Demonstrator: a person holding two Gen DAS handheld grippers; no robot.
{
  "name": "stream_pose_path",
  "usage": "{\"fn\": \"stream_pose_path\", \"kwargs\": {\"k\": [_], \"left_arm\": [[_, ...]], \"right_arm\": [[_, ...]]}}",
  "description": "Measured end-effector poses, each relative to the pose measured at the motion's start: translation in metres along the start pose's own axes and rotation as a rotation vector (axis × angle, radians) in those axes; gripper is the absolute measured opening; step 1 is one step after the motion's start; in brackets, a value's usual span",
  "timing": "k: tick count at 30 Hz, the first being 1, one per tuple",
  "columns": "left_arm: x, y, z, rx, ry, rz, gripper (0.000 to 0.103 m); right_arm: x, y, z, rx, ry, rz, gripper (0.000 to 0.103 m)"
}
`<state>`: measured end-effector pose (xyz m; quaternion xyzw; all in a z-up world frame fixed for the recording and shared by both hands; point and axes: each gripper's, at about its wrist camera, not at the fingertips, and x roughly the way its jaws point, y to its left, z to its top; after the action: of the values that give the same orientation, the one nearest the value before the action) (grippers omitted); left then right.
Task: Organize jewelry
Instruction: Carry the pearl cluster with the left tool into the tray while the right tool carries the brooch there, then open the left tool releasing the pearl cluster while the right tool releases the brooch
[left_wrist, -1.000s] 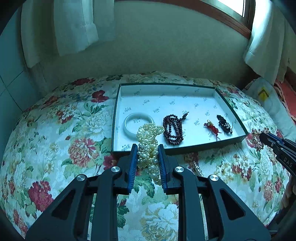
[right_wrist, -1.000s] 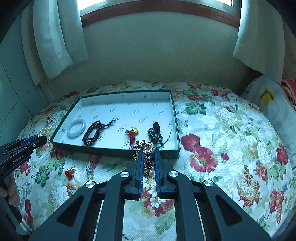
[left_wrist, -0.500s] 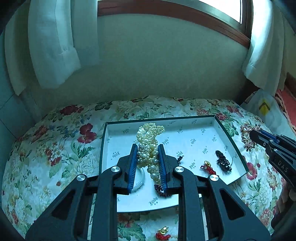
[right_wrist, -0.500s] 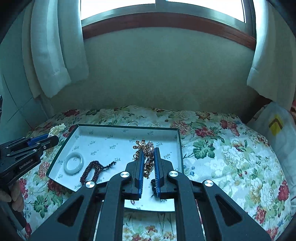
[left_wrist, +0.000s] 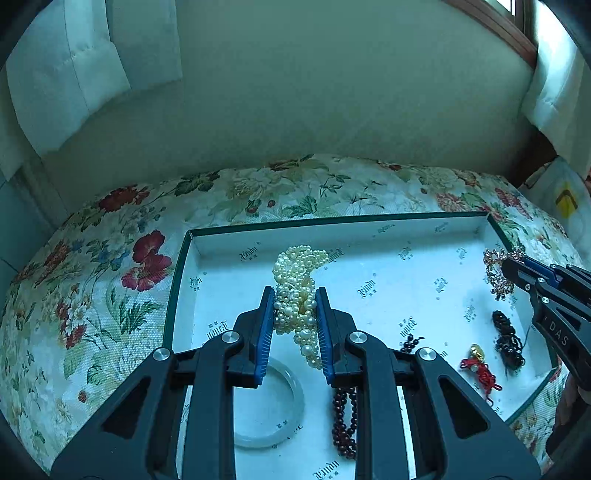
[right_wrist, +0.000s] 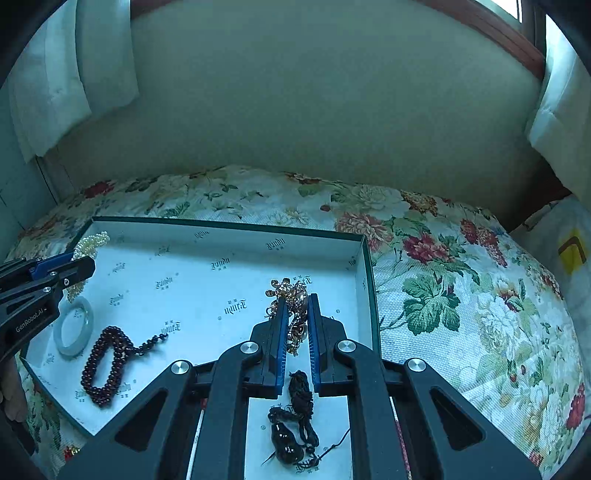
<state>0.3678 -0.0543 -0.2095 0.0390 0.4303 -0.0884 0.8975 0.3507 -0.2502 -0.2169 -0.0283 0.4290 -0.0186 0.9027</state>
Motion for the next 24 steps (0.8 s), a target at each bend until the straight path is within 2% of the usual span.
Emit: {"fn": "stream_pose_path", "kwargs": {"k": [7,15,20,21,22,24], "left_arm": [[0.025,0.002,0.001,-0.006,0.052,0.022,0.022],[0.032,0.002,-0.001,-0.017,0.084,0.018,0.023],[0.033,0.003,-0.002,-0.023,0.084,0.027,0.034],[0.032,0.003,-0.001,-0.025,0.082,0.029,0.046],[0.031,0.004,-0.001,-0.029,0.076,0.032,0.05],[0.029,0.003,-0.001,-0.026,0.064,0.031,0.051]], "right_arm": [[0.027,0.007,-0.002,-0.065,0.043,-0.07,0.01],[0.032,0.01,-0.001,-0.097,0.06,-0.081,0.01],[0.03,0.01,-0.001,-0.091,0.054,-0.073,0.014],[0.03,0.01,-0.001,-0.086,0.054,-0.069,0.023],[0.029,0.009,-0.001,-0.079,0.053,-0.063,0.044],[0.025,0.009,0.0,-0.069,0.035,-0.058,0.056]]}}
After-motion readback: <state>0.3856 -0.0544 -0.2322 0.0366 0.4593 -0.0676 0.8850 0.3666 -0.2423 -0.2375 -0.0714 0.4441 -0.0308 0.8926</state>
